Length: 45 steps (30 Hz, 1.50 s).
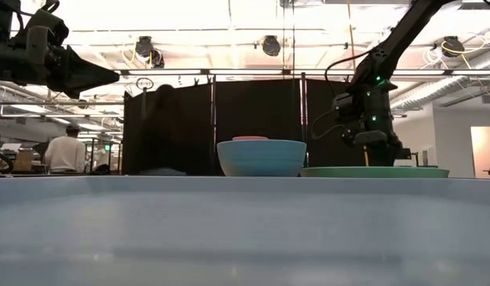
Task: Set up tray
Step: Put the light blue plate on the blue tray
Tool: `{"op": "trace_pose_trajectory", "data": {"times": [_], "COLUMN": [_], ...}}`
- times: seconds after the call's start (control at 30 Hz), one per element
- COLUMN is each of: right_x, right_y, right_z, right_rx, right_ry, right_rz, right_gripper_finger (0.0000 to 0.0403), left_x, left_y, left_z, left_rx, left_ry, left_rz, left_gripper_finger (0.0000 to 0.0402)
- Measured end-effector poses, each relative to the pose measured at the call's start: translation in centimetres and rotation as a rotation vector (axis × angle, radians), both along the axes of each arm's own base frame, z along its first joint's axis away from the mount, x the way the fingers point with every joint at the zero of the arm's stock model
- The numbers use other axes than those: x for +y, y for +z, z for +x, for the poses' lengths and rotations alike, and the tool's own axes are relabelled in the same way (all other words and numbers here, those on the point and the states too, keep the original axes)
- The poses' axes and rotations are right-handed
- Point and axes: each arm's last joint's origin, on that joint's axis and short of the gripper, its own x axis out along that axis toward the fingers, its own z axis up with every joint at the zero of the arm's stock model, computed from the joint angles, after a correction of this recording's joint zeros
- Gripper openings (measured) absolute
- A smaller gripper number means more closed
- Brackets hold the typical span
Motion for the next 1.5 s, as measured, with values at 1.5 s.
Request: {"op": "trace_pose_trajectory", "data": {"times": [1.5], "right_x": [20.0], "right_y": [18.9], "right_z": [4.6], "right_rx": [-0.549], "right_ry": [0.421], "right_rz": [-0.074], "right_gripper_finger": [0.0000], "left_x": [0.0], "left_y": [0.1], "left_z": [0.0], "left_rx": [-0.017], "left_ry": [-0.001], "left_rz": [-0.020], "left_gripper_finger": [0.0035]}}
